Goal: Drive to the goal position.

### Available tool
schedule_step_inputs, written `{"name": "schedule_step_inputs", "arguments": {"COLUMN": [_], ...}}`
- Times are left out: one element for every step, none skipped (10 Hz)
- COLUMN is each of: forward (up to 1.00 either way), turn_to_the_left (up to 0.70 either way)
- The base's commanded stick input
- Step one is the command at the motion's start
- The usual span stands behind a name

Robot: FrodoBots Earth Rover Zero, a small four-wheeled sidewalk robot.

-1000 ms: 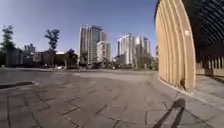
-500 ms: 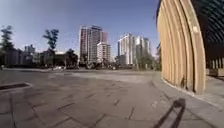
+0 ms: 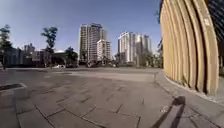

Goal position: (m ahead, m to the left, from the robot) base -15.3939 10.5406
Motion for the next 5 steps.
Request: {"name": "schedule_step_inputs", "arguments": {"forward": [0.67,0.67,0.67,0.67,0.67], "turn_to_the_left": [0.00,0.00,0.00,0.00,0.00]}}
